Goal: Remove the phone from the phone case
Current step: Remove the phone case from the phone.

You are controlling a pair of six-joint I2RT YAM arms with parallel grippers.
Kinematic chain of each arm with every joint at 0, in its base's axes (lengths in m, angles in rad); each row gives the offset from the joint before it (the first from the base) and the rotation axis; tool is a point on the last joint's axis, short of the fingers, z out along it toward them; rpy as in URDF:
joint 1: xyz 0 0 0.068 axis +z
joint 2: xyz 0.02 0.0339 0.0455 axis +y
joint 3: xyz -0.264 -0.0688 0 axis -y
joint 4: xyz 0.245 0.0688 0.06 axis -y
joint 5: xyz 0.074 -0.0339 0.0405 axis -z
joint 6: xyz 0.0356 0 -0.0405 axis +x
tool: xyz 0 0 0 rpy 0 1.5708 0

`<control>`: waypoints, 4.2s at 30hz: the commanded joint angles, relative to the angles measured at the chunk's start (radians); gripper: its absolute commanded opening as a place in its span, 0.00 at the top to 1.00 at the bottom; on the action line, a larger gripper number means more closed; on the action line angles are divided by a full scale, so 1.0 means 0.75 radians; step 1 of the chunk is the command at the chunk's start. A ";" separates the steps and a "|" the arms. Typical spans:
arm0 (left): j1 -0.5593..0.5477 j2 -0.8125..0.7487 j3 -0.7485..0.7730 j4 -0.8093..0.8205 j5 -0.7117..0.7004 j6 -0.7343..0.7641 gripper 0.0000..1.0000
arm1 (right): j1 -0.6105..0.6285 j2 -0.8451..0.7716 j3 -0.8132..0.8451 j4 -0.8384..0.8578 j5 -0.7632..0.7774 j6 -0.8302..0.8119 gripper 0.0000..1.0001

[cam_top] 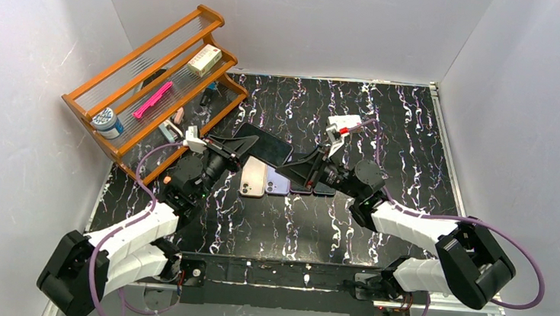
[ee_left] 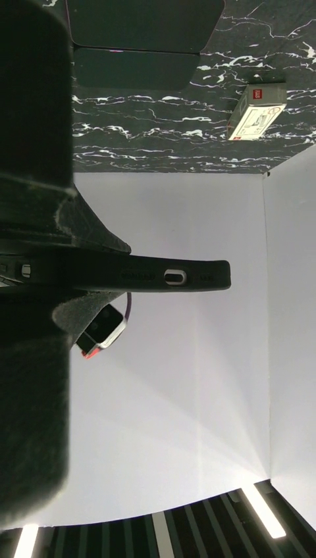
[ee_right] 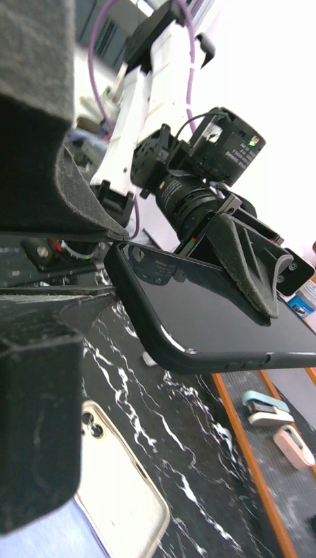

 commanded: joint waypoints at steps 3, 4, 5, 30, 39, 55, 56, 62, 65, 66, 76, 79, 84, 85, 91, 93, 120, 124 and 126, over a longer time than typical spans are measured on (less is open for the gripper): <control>-0.010 0.008 0.019 0.070 0.083 -0.057 1.00 | 0.010 -0.017 0.118 -0.094 -0.145 -0.482 0.99; -0.010 0.012 0.020 0.071 0.098 -0.059 1.00 | 0.010 -0.011 0.138 -0.120 -0.166 -0.526 0.99; -0.010 0.017 0.022 0.071 0.106 -0.059 1.00 | 0.010 -0.007 0.153 -0.143 -0.182 -0.579 0.99; 0.010 0.023 0.037 0.082 0.129 0.097 1.00 | -0.019 -0.073 0.019 0.022 -0.054 -0.156 0.36; 0.011 0.006 0.039 0.095 0.163 0.114 1.00 | -0.044 -0.025 -0.033 0.176 0.079 0.035 0.40; 0.011 0.030 0.055 0.103 0.195 0.094 1.00 | -0.062 0.107 0.032 0.268 -0.220 -0.078 0.66; 0.010 0.031 0.056 0.103 0.195 0.094 1.00 | -0.062 0.108 0.039 0.268 -0.243 -0.083 0.65; 0.011 0.032 0.064 0.103 0.192 0.110 1.00 | -0.060 0.103 0.064 0.253 -0.271 -0.061 0.57; 0.011 0.032 0.064 0.103 0.192 0.116 1.00 | -0.060 0.100 0.070 0.248 -0.263 -0.037 0.53; 0.011 0.032 0.064 0.104 0.193 0.117 1.00 | -0.061 0.099 0.073 0.248 -0.261 -0.028 0.53; 0.011 0.031 0.070 0.105 0.193 0.133 1.00 | -0.060 0.107 0.105 0.259 -0.298 0.037 0.49; 0.010 0.037 0.076 0.104 0.198 0.139 1.00 | -0.062 0.113 0.108 0.266 -0.301 0.041 0.51; 0.009 0.043 0.080 0.103 0.202 0.141 1.00 | -0.061 0.122 0.107 0.266 -0.293 0.030 0.59; 0.010 0.044 0.080 0.105 0.203 0.143 1.00 | -0.060 0.121 0.103 0.267 -0.280 0.032 0.59; 0.011 0.046 0.080 0.105 0.212 0.149 1.00 | -0.062 0.133 0.109 0.270 -0.240 0.059 0.68; 0.011 0.043 0.082 0.105 0.216 0.142 1.00 | -0.061 0.140 0.118 0.249 -0.259 0.026 0.75; 0.010 0.052 0.117 0.038 0.286 0.072 1.00 | -0.061 0.123 0.377 -0.404 -0.341 -0.818 0.99; 0.011 0.056 0.122 0.038 0.290 0.077 1.00 | -0.061 0.135 0.390 -0.435 -0.278 -0.844 0.99; 0.011 0.055 0.122 0.038 0.289 0.084 1.00 | -0.062 0.137 0.384 -0.434 -0.259 -0.848 0.99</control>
